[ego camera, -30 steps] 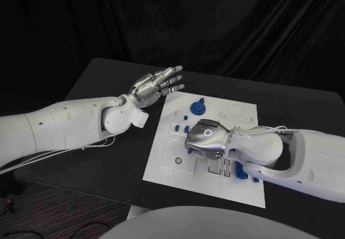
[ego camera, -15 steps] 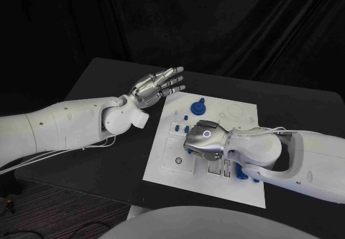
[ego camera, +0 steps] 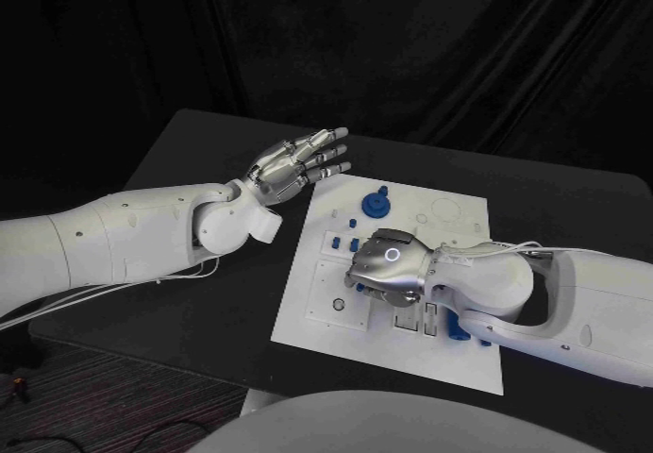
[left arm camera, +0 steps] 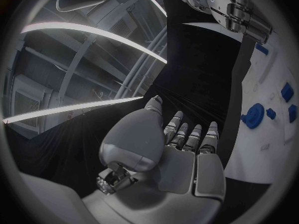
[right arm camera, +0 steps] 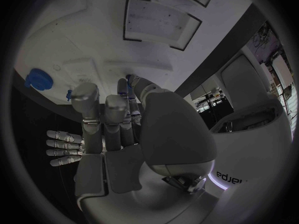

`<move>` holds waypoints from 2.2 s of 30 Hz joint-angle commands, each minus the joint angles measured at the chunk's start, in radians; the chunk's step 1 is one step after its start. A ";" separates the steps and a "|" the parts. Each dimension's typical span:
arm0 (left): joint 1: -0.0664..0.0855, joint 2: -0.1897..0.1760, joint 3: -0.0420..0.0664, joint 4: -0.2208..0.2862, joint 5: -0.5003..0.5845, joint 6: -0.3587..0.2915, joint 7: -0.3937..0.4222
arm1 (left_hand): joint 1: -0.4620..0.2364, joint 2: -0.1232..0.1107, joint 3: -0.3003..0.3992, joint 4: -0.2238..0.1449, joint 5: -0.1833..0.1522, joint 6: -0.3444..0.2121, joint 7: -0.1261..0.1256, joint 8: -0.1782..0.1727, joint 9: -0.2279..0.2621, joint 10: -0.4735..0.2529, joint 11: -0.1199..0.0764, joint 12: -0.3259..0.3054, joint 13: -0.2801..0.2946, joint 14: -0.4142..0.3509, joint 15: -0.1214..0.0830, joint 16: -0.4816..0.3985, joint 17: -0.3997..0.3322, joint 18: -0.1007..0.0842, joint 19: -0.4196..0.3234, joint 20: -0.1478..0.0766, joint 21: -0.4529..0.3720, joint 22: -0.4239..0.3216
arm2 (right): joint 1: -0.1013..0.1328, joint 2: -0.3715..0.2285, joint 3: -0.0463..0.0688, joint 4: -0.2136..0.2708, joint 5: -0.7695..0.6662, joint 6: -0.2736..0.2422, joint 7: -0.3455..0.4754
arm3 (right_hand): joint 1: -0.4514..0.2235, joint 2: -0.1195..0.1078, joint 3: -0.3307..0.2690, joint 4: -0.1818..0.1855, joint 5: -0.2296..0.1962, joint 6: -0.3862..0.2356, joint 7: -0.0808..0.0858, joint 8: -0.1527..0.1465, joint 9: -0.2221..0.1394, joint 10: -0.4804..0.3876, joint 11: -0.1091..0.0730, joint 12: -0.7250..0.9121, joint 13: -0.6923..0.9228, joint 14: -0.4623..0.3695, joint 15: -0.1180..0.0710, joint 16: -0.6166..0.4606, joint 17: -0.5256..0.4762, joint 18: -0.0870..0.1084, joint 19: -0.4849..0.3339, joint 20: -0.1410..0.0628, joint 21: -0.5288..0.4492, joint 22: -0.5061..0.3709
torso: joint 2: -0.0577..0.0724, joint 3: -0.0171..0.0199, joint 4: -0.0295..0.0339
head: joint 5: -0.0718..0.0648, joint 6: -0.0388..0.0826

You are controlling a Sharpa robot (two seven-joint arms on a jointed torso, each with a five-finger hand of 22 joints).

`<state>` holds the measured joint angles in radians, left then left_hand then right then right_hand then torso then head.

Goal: Assemble the parts on the task board

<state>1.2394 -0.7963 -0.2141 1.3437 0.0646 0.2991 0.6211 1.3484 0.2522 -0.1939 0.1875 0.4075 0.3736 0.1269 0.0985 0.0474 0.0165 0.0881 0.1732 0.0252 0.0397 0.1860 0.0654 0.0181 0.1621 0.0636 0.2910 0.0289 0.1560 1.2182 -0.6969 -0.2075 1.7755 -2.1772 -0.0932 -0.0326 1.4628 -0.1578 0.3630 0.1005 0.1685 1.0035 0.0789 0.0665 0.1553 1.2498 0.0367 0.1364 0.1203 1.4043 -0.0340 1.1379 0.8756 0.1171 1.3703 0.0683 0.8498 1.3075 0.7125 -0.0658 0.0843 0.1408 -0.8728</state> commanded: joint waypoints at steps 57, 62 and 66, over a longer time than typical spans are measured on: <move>-0.018 -0.025 0.001 0.005 0.001 0.019 0.037 | 0.015 -0.025 -0.011 -0.027 0.019 0.019 0.009 0.021 0.003 0.002 0.017 0.011 0.002 -0.005 0.002 0.007 0.000 0.009 0.001 -0.001 -0.002 -0.007 | 0.066 -0.260 0.000 -0.086 0.536 -0.091 -0.028 | -0.017 -0.034 -0.185 0.187 -0.118 -0.105 0.022 0.040 -0.079 -0.298 0.068 0.057 -0.054 0.025 0.046 -0.061 -0.060 0.011 0.032 0.043 -0.113 0.083 | 0.000 0.0005 0.0003 | -0.092 0.000; -0.023 -0.026 0.001 0.005 0.001 0.019 0.036 | 0.015 -0.023 -0.010 -0.027 0.019 0.019 0.009 0.021 0.003 0.002 0.018 0.011 0.002 -0.005 0.002 0.007 0.000 0.009 0.002 -0.001 -0.002 -0.007 | 0.060 -0.257 0.000 -0.084 0.536 -0.076 -0.026 | -0.017 -0.031 -0.186 0.186 -0.118 -0.100 0.028 0.040 -0.079 -0.286 0.067 0.061 -0.053 0.023 0.047 -0.063 -0.059 0.012 0.029 0.043 -0.122 0.082 | 0.000 0.0007 0.0004 | -0.092 0.000; -0.024 -0.025 0.001 0.004 0.001 0.019 0.035 | 0.016 -0.017 -0.007 -0.028 0.021 0.018 0.010 0.022 0.003 0.002 0.019 0.011 0.002 -0.004 0.004 0.007 0.000 0.009 0.002 0.000 -0.002 -0.008 | 0.058 -0.256 0.000 -0.082 0.536 -0.067 -0.023 | 0.003 -0.018 -0.176 0.174 -0.112 -0.092 0.032 0.040 -0.080 -0.270 0.065 0.066 -0.052 0.019 0.045 -0.068 -0.062 0.013 0.025 0.043 -0.133 0.081 | 0.000 0.0004 0.0001 | -0.090 0.000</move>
<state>1.2159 -0.8226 -0.2143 1.3469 0.0645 0.3034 0.6363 1.3604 0.2293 -0.2035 0.1640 0.4231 0.3861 0.1324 0.1161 0.0488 0.0194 0.0985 0.1812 0.0260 0.0397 0.1860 0.0694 0.0181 0.1620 0.0636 0.2910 0.0290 0.1480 1.2833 -0.9529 -0.2036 1.6947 -1.6369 -0.1999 -0.0387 1.4552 -0.1811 0.1854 0.2858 0.0574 0.9046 0.1134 0.1062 0.0760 0.9743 0.1014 0.1988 0.0667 1.4250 0.0152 1.0742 0.8146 0.1328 1.4024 0.1105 0.7223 1.3078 0.7128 -0.0651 0.0847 0.0496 -0.8728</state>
